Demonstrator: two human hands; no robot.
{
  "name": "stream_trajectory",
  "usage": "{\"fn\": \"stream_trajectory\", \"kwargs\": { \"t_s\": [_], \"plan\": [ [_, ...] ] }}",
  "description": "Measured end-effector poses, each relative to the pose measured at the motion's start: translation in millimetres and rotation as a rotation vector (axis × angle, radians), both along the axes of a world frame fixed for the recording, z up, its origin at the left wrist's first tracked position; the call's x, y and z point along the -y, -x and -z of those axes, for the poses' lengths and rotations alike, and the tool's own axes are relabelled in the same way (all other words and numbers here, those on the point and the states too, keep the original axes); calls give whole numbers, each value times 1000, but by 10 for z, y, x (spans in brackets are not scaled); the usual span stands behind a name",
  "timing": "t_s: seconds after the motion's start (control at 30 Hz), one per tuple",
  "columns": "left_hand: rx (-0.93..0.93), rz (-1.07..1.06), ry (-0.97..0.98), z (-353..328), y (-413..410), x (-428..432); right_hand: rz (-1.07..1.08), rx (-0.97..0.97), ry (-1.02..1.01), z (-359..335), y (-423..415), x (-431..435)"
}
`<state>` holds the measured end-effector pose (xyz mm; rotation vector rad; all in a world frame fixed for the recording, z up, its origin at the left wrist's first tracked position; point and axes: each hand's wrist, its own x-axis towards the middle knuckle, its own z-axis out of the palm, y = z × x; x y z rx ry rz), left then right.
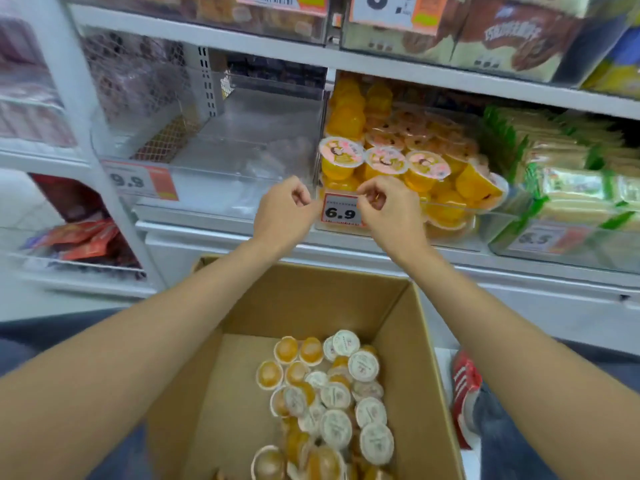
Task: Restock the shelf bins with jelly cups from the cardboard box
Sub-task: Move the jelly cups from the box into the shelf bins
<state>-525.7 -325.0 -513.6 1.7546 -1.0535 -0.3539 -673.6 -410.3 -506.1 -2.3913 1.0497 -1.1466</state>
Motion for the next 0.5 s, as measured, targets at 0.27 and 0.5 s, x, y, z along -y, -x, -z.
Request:
{"fn": "stream_trajectory", "kwargs": {
  "t_s": [0.27, 0.5],
  "plan": [
    [-2, 122, -603, 1296, -31, -730, -173, -308, -497, 1585, 312, -707],
    [144, 412, -1370, 2670, -99, -1504, -391, -953, -770, 2819, 403, -1281]
  ]
}}
